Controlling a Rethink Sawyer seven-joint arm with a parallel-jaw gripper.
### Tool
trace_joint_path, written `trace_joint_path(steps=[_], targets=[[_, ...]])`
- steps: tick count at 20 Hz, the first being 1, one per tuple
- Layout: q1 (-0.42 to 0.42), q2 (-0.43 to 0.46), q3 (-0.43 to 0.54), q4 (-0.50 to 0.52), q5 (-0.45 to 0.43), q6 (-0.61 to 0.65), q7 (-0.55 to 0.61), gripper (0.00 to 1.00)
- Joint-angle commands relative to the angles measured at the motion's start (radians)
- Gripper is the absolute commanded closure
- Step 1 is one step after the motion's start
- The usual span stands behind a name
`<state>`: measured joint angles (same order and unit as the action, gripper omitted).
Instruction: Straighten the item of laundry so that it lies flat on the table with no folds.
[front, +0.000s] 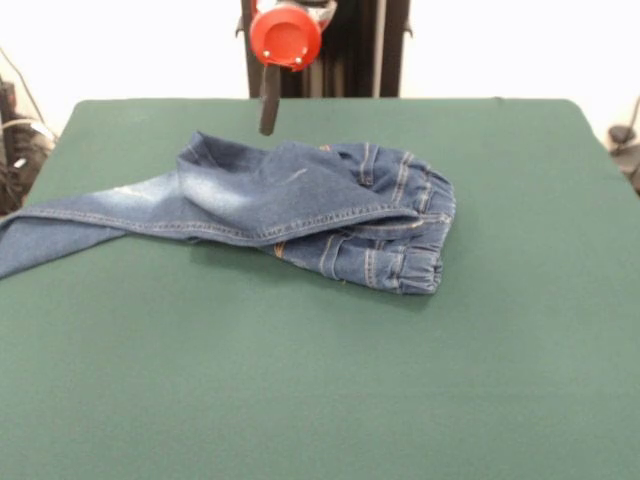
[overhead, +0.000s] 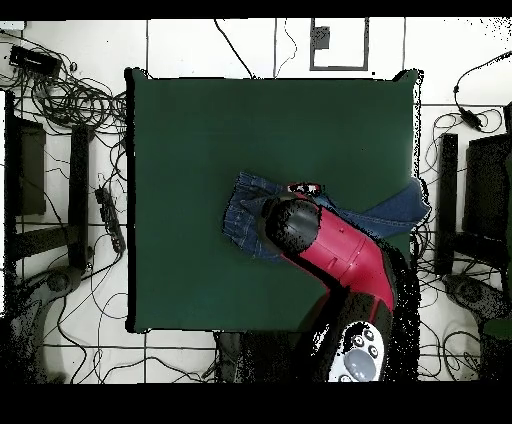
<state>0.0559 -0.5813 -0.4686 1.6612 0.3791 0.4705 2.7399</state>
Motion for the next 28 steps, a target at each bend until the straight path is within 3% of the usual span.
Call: trace_joint_path(steps=[1, 5, 14, 17, 20, 28], targets=[[0.055, 0.099, 0.116, -0.012, 0.112, 0.039, 0.284, 0.00], [0.048, 0.123, 0.149, -0.002, 0.153, -0.034, 0.251, 0.00], [0.103, 0.258, 0.106, -0.062, 0.201, -0.070, 0.257, 0.00], [0.094, 0.260, 0.146, -0.023, 0.210, -0.099, 0.226, 0.00], [0.039, 0.222, 0.250, 0.041, 0.220, -0.155, 0.153, 0.00], [0.010, 0.208, 0.283, 0.075, 0.161, -0.185, 0.102, 0.00]])
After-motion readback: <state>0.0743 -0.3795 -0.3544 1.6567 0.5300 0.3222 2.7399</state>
